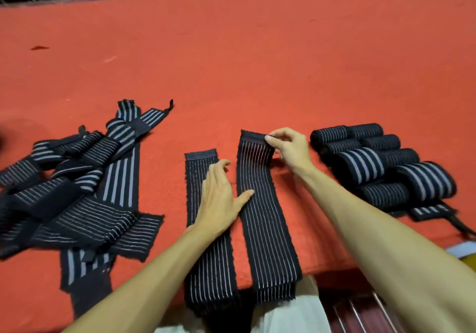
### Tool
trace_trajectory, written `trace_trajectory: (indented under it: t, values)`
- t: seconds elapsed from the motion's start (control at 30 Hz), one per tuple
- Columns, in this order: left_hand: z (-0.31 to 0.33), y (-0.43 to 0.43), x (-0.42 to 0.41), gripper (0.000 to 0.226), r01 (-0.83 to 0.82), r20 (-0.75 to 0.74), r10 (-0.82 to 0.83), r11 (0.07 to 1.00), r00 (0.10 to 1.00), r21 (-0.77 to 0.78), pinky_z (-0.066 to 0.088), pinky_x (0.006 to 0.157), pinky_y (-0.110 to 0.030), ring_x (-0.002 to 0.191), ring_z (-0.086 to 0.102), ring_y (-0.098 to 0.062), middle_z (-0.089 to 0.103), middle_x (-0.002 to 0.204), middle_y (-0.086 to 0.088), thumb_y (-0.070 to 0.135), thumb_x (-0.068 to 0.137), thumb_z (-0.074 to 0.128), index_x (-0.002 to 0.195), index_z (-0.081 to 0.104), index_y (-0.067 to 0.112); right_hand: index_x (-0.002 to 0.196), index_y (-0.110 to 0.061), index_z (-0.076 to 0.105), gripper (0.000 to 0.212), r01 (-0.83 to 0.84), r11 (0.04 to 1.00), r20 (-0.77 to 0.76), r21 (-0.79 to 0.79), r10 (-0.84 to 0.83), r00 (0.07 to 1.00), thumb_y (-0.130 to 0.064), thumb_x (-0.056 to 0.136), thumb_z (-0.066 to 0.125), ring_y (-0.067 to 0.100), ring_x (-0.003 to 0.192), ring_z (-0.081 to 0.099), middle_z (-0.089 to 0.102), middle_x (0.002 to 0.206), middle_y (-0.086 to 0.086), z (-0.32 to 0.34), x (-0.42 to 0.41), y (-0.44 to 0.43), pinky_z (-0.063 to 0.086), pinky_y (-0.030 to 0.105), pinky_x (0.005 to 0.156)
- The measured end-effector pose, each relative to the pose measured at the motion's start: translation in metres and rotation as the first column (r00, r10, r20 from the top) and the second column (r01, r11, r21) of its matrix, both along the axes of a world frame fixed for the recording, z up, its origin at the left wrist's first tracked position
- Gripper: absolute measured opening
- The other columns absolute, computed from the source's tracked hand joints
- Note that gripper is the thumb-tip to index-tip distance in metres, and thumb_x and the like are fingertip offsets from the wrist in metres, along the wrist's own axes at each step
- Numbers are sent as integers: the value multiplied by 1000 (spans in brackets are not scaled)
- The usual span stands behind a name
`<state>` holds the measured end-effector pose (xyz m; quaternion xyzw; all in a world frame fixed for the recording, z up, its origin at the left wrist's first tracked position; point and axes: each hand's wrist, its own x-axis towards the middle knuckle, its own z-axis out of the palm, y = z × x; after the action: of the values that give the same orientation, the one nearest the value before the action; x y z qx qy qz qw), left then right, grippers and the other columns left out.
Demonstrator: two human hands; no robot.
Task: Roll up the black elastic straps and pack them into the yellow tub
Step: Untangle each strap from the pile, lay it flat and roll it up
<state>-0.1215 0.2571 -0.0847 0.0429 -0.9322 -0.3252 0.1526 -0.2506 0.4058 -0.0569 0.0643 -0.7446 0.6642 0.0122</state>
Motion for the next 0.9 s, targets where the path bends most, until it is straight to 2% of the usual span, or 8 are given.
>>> trace_trajectory:
  t: [0.1,0.23,0.3,0.43,0.57,0.63,0.7,0.9]
  values:
    - [19,8,11,83,73,222,-157,936,962,345,38,104,-30,117,46,-12,42,128,3,32,83,74,144,20,16,77,-10,62,12,-107,958,132,-267,147,980,-3,87,64,10,53,48,59,64,2,37,25,6,35,20,49]
    - [36,10,26,33,127,253,-263,883,931,452,53,92,-34,103,66,-16,69,115,-5,27,88,70,117,60,15,85,-11,57,10,-317,854,183,-412,418,890,-10,94,54,5,41,44,56,51,-8,76,60,10,33,17,41]
    - [49,12,39,14,161,241,-346,812,907,561,55,75,-25,89,70,-14,73,103,-4,22,92,66,104,66,15,88,-11,58,9,-370,822,177,-433,480,860,-13,95,53,5,40,45,56,52,-8,89,72,8,37,18,41]
    - [84,9,74,22,237,193,-512,657,837,716,54,74,-23,96,69,-14,71,106,-3,16,95,61,114,62,7,100,-7,61,11,-351,809,181,-472,478,860,-16,92,60,13,58,57,63,75,2,109,88,-4,50,23,54]
    - [111,-1,103,29,220,121,-585,477,802,851,56,88,-36,103,67,-24,69,113,-12,8,94,58,121,58,-1,95,-6,61,12,-284,862,224,-420,401,888,-17,92,62,15,57,59,62,72,3,123,103,-17,50,26,54]
    - [117,-7,116,32,211,92,-589,426,803,880,57,85,-35,100,67,-24,68,112,-14,8,94,58,123,56,-3,91,-5,63,9,-256,883,229,-394,364,903,-14,92,61,16,61,61,64,72,5,126,111,-23,53,29,60]
    - [118,-13,124,29,198,92,-586,412,805,890,57,80,-32,96,68,-22,69,108,-12,7,94,57,121,57,-2,88,-5,65,7,-228,912,215,-340,312,926,-9,92,61,16,65,63,66,73,6,126,115,-27,55,32,69]
    - [88,-30,132,36,118,214,-526,527,823,841,51,98,-46,113,63,-31,66,121,-17,11,91,63,124,56,-2,97,-5,63,4,-230,962,206,-149,258,944,-6,93,60,9,55,59,62,76,5,109,126,-41,48,20,46]
